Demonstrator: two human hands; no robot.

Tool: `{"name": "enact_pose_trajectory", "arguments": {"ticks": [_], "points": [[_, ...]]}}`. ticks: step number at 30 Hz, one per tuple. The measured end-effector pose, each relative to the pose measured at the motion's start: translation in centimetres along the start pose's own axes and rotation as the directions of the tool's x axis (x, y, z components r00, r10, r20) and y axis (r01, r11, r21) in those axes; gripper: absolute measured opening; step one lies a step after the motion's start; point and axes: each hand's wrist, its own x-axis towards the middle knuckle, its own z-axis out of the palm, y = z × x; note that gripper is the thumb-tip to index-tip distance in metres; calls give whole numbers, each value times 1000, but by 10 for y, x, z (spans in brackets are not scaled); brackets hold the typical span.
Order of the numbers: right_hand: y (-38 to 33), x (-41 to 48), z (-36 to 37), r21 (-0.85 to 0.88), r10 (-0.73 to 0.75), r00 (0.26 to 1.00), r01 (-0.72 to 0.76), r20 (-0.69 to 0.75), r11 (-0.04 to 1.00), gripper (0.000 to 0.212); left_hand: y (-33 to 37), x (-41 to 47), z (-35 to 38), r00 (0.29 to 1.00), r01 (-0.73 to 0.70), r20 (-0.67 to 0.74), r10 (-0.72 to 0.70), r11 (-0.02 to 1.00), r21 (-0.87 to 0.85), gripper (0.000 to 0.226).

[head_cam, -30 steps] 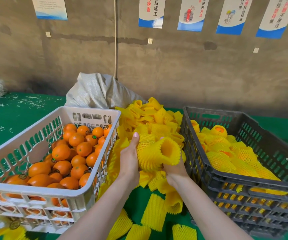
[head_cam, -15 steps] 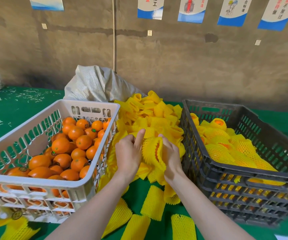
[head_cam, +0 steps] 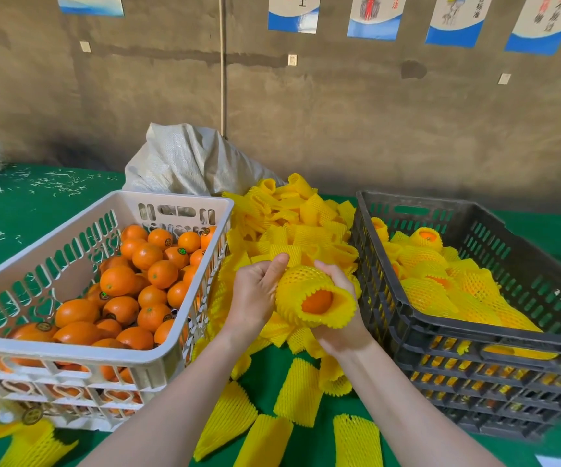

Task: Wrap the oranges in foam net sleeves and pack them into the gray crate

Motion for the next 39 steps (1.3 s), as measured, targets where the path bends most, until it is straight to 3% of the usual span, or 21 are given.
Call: {"name": "enact_pose_trajectory", "arguments": {"ticks": [7,12,15,17,19,22,24,26,29,32,34,39], "points": [[0,2,3,155,114,991,-103,-68,983,20,1,-2,3,998,-34,-58,36,999,30,52],[-3,-4,5,32,37,995,-40,98,999,43,3,-2,2,997,-29,-66,30,999,16,51],[0,1,8,-13,-19,998,20,67,1000,53,6,-3,7,972,155,-160,-171,982,-107,62],[2,7,11,-31,-60,998,59,-25,998,36,6,-5,12,871,408,-174,-459,874,-264,55],[3,14,10,-131,-130,986,117,-100,984,24,7,-9,20,747,570,-81,-659,699,-433,47],[5,13,5,-296,-207,975,174,-86,939,36,15,-9,26,657,576,7,-753,497,-649,42],[7,10,3,-328,-195,974,148,-116,933,35,18,-8,23,647,519,-9,-762,449,-728,41],[5,8,5,-271,-126,981,82,-150,959,21,20,-6,20,694,497,-10,-720,489,-716,33],[-1,4,11,-244,-49,972,-9,-232,970,26,16,-7,18,758,484,-116,-642,673,-559,24],[-3,4,7,-288,-85,956,0,-281,958,24,16,-8,17,806,420,-183,-562,762,-494,29],[-3,6,5,-221,-40,959,-25,-282,975,17,14,-8,18,854,335,-218,-472,821,-462,35],[1,9,5,-120,81,943,-126,-323,985,11,4,-5,12,908,103,-400,-122,992,-70,49]]}}
